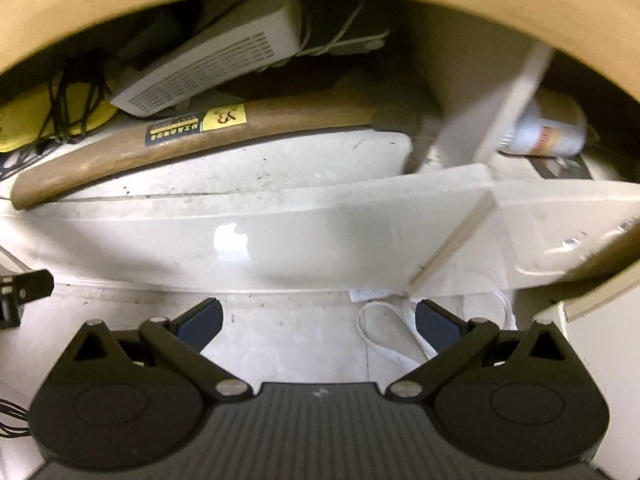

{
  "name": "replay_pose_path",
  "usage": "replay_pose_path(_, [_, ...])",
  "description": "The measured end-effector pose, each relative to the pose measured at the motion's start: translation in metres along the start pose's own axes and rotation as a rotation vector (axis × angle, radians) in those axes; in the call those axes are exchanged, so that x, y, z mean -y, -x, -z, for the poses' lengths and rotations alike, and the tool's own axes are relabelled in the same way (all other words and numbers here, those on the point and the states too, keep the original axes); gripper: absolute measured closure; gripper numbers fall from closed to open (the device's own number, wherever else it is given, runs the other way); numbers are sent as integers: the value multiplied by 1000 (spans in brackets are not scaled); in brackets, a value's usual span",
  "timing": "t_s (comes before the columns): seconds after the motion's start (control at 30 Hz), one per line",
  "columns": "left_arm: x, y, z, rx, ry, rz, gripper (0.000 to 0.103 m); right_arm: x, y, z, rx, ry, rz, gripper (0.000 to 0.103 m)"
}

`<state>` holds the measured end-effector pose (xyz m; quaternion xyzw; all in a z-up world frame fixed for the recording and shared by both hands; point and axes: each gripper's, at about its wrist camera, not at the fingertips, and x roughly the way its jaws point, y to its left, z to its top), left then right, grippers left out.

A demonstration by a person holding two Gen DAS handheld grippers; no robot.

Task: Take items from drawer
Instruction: 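Push the drawer front inward with both grippers to close the drawer, then pull both grippers back from the closed drawer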

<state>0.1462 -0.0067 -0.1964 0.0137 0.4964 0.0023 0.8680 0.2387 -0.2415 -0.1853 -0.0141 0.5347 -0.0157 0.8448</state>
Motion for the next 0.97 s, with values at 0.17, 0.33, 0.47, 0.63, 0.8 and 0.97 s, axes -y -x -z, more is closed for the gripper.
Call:
replay_pose_path(0.17, [8, 21, -6, 5, 12, 24, 1, 3, 37, 12, 13, -11, 8, 0])
replay_pose_path(0.33, [5, 62, -4, 20, 39, 68, 1, 8, 86, 47, 39, 1, 17, 0])
replay_pose_path(0.47, [-1, 92, 9, 8, 80, 90, 1, 6, 129, 72, 59, -4, 17, 0])
replay_pose_path(0.63, [-4, 128, 26, 4, 103, 98, 1, -2, 174, 87, 98, 2, -6, 0])
replay_pose_path(0.8, [-8, 166, 41, 47, 96, 90, 1, -12, 212, 107, 119, 15, -44, 0])
replay_pose_path(0.97, [-16, 194, 52, 101, 89, 93, 2, -19, 234, 128, 129, 16, -71, 0])
